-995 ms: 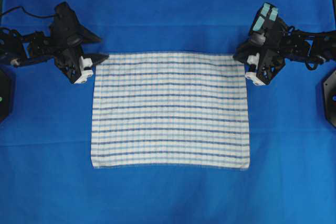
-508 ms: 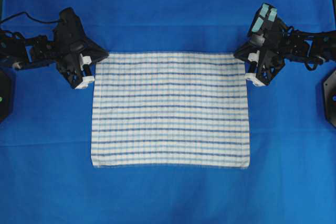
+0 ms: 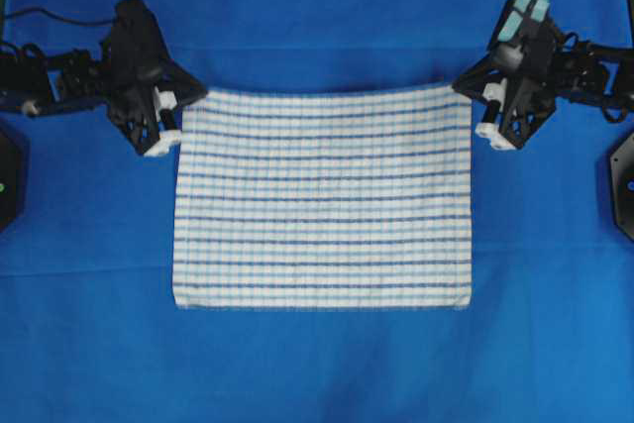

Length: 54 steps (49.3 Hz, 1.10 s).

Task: Fold the blue towel.
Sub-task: 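Lift the far corners and fold them toward the near edge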

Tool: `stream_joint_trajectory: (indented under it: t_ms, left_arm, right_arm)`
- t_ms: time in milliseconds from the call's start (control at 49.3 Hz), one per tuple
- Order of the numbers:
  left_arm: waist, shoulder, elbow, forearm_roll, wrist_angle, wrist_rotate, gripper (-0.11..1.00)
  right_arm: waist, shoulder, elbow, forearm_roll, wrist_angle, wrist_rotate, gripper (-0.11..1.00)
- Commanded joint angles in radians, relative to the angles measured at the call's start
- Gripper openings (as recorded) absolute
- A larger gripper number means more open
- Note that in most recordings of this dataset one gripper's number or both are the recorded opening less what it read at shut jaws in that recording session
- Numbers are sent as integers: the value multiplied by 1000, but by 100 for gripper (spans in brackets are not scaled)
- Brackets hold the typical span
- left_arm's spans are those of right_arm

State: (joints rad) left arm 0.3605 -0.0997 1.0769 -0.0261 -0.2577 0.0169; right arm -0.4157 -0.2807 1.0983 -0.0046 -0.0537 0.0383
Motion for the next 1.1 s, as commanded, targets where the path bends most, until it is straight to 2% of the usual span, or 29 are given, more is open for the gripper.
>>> stream_joint_trajectory:
  t_ms: [0, 223, 406, 690, 1076]
  left_arm:
    - [11, -51, -18, 2, 28, 2, 3]
    - [6, -89, -3, 3, 71, -6, 3]
    - [-48, -130, 0, 3, 133, -20, 3]
    - [-244, -210, 2, -2, 247, -57, 3]
    - [-509, -198, -6, 0, 247, -232, 3]
  right_arm:
    - [-3, -49, -15, -2, 15, 2, 5]
    - [-5, -84, -8, -2, 20, 9, 5]
    - [41, -94, -2, 12, 35, 28, 5]
    - [235, -140, 20, 14, 120, 150, 5]
    - [537, -170, 34, 14, 124, 334, 5]
